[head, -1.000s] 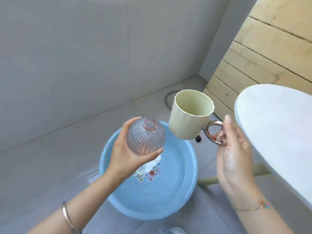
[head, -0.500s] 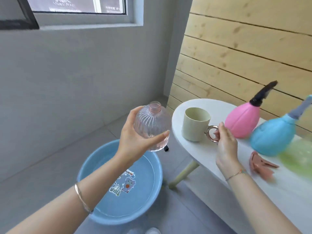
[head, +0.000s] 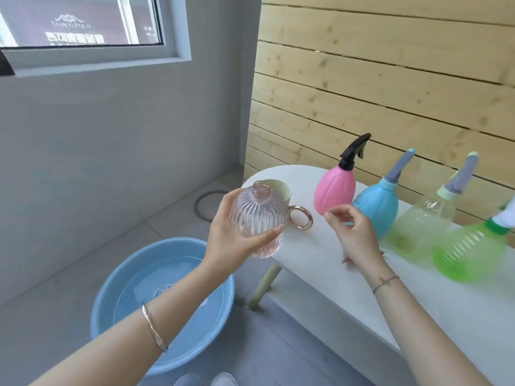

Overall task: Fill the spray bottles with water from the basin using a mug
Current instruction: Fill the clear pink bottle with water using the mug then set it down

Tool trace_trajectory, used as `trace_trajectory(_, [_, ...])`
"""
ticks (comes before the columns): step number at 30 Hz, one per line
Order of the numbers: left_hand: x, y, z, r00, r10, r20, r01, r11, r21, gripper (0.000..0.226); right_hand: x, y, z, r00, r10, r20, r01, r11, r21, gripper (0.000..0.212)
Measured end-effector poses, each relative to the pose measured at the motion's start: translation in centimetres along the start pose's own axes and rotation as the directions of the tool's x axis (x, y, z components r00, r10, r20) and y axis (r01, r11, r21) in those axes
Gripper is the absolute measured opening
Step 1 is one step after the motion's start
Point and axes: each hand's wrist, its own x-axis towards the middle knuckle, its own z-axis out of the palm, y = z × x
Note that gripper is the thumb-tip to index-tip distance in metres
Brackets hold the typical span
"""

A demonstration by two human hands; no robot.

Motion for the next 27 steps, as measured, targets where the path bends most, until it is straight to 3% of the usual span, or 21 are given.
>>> trace_trajectory(3, [-0.4,-0.1,1.9,1.000,-0.013,0.025,0.014,1.000,-0.018,0.081,-1.0,1.7,-4.0,0.999,0.032,0.031,-0.023,0.966,-0.259,0.014])
trace_trajectory(6, [-0.7,-0.4,4.1,0.997,0.001,0.074,0.000,1.000,-0.018,0.079,-1.7,4.2,-6.4,0.988,0.134,0.075,-0.073,0.839,-0.540,0.027])
trace_trajectory(11, [-1.5,-1.0,7.1,0.987,0.003,0.161,0.003,0.999,-0.037,0.080,-3.0,5.4,-7.1,0.981,0.092,0.170,0.006,0.864,-0.503,0.024])
trace_trajectory(15, [-2.0,-1.5,8.8,0.979,0.003,0.203,0.006,0.999,-0.046,0.082,-3.4,6.1,-8.2,0.977,0.110,0.182,-0.029,0.918,-0.395,0.026])
trace_trajectory(18, [-2.5,-1.5,10.1,0.976,-0.005,0.219,0.018,0.998,-0.058,0.076,-3.5,4.6,-10.4,0.996,0.065,0.054,-0.052,0.976,-0.213,0.022])
trace_trajectory(20, [-2.8,-1.8,10.9,0.972,-0.027,0.234,0.044,0.997,-0.069,0.076,-3.5,2.2,-11.9,0.998,0.033,-0.059,-0.032,0.999,0.019,0.022])
trace_trajectory(23, [-3.1,-2.2,12.2,0.962,-0.054,0.269,0.075,0.995,-0.069,0.080,-3.3,-2.1,-13.9,0.987,-0.010,-0.159,0.069,0.925,0.373,0.021])
trace_trajectory(27, [-3.8,-2.4,13.8,0.953,-0.060,0.296,0.078,0.996,-0.048,0.083,-2.7,-7.0,-15.7,0.976,-0.070,-0.207,0.189,0.745,0.639,0.019])
